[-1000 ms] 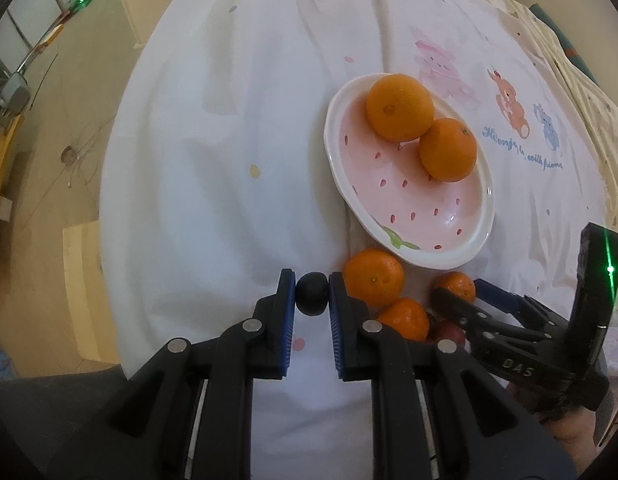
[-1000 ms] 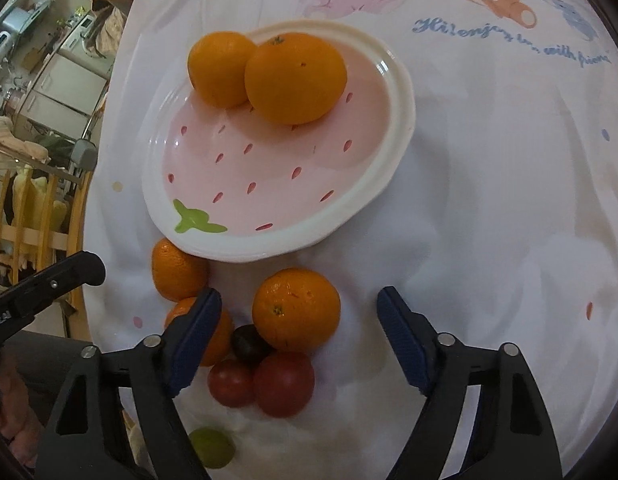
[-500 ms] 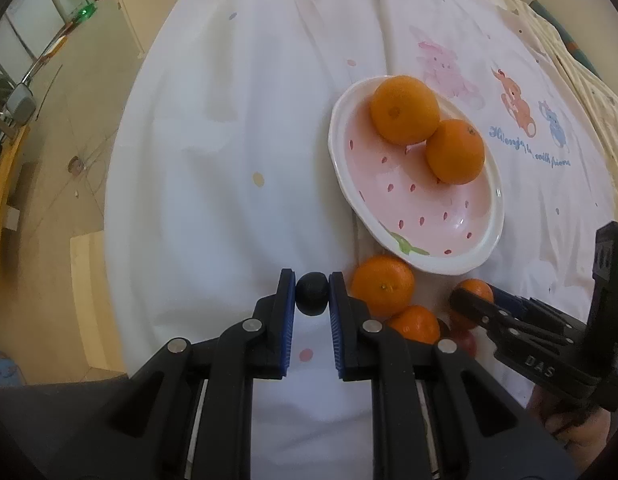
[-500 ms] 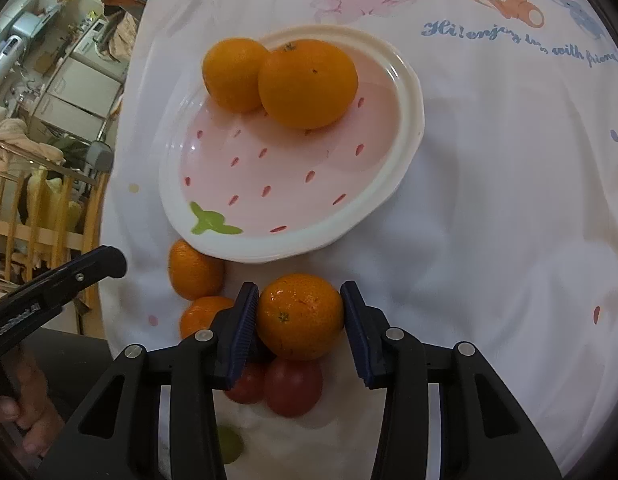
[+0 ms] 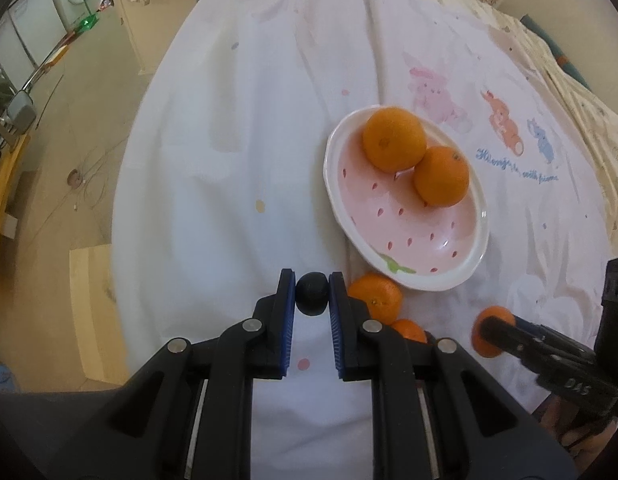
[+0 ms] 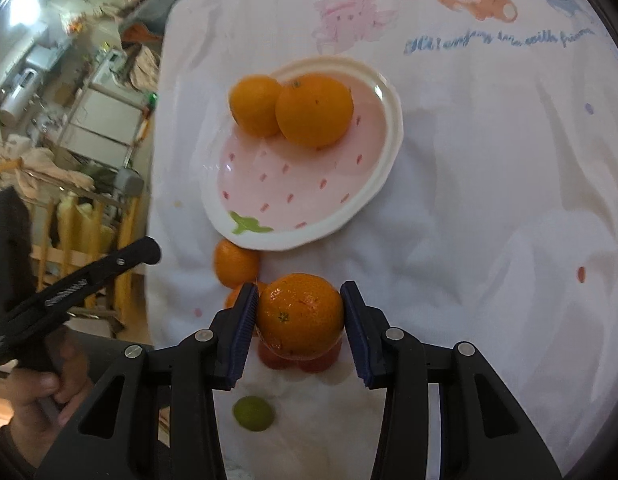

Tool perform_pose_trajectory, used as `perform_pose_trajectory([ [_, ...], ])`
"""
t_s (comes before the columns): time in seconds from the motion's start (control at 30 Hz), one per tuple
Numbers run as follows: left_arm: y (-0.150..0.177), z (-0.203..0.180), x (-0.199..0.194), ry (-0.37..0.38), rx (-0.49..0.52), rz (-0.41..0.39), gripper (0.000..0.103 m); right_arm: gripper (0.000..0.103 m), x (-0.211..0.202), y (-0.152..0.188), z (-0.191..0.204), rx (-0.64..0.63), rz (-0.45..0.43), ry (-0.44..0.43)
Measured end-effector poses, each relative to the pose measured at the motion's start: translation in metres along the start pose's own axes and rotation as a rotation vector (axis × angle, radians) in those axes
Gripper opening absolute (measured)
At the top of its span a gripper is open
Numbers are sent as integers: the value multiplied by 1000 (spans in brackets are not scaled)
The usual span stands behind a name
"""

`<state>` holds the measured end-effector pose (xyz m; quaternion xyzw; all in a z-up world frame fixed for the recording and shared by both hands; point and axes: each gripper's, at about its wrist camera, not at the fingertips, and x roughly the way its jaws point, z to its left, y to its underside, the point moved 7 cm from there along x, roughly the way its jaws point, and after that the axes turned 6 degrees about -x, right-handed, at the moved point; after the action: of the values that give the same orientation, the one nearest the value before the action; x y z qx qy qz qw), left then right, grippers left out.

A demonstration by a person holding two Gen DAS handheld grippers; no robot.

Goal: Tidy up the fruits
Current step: 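Carry the tangerine into the pink plate and open the right tool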

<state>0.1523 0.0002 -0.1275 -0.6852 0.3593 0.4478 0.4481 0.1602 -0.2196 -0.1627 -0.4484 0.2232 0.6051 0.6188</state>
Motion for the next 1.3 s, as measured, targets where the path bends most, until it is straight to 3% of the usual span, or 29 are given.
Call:
perform_pose_trajectory([
  [0.4, -54, -21, -28, 49, 65, -50, 13, 44, -42, -49, 3, -17, -102, -36],
  [0.73, -89, -51, 4, 91, 91, -10, 13, 44, -47, -130, 1, -61, -181, -36],
  [0.87, -89, -60, 17, 180, 69, -9, 13, 44, -30, -155, -3, -67, -176, -22],
  [1.0, -95, -67, 21, 139, 129, -38, 13, 44, -5, -173, -8, -78, -150, -9],
  [1.3, -93, -62, 45, 119, 92, 24, 13, 45, 57, -194, -11, -108, -72, 6],
])
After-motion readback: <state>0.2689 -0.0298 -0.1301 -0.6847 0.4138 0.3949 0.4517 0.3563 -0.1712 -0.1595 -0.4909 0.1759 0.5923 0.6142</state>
